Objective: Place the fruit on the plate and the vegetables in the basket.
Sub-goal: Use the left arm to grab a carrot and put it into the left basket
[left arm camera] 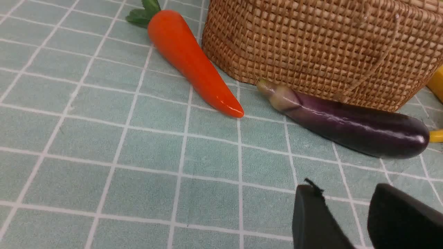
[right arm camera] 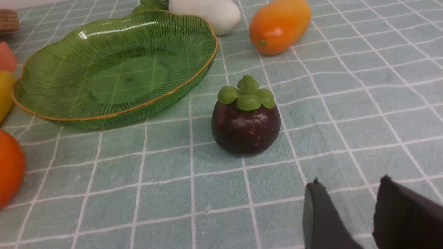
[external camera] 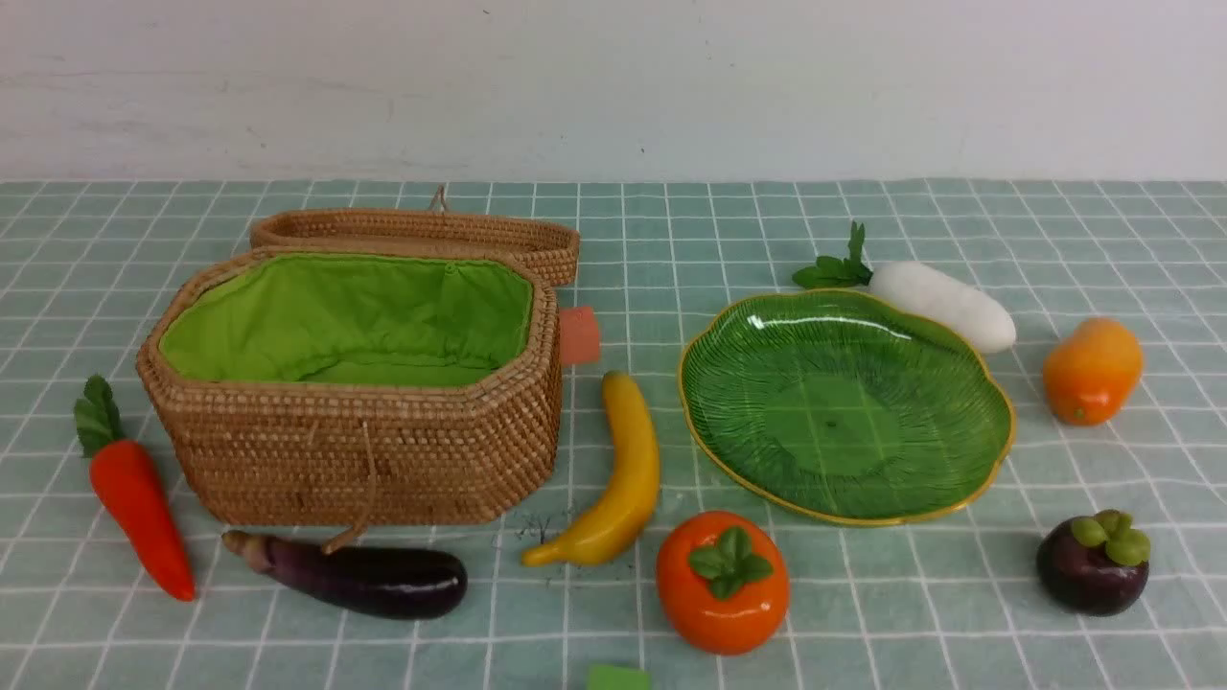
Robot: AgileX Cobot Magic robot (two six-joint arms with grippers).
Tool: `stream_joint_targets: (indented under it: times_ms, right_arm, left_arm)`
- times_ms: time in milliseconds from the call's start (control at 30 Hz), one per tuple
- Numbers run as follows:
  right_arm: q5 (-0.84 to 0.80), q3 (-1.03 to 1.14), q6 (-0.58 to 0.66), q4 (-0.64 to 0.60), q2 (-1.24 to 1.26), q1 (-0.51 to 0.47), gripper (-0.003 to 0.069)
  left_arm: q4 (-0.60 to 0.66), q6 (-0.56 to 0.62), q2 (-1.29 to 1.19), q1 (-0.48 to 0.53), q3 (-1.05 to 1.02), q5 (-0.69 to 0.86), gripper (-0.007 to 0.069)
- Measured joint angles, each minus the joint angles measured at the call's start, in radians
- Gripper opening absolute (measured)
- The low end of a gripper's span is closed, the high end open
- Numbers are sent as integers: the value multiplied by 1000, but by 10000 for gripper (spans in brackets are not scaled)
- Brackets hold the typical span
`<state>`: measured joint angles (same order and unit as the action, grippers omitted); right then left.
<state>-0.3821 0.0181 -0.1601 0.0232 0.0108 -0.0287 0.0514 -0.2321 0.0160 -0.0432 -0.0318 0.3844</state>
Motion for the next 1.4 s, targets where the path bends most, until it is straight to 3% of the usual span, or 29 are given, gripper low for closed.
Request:
stream_joint_targets:
  times_ms: [633, 700, 833, 1033, 1200, 1300, 1400]
  right_arm:
    - [0, 0, 0, 0, 0, 0, 241]
    - [0, 0, 0, 0, 0, 0, 241]
    - [0, 0, 0, 0, 0, 0, 241]
    - [0, 0, 0, 0, 0, 0, 241]
    - [0, 0, 0, 0, 0, 0, 241]
    - [0, 0, 0, 29, 0, 0, 241]
    - [2, 0, 1, 69, 0, 0, 241]
  left_arm:
    - [3, -6, 0, 0, 0, -36, 239]
    - [46, -41, 0, 0, 0, -90, 239]
    - [300, -226, 0, 0, 0, -241, 239]
    - [459, -297, 0, 0, 0, -425, 228]
    - [437, -272, -10, 0, 49, -328, 94]
    - [363, -187, -141, 0, 152, -185, -13]
    - [330, -141, -250, 0, 218, -102, -13]
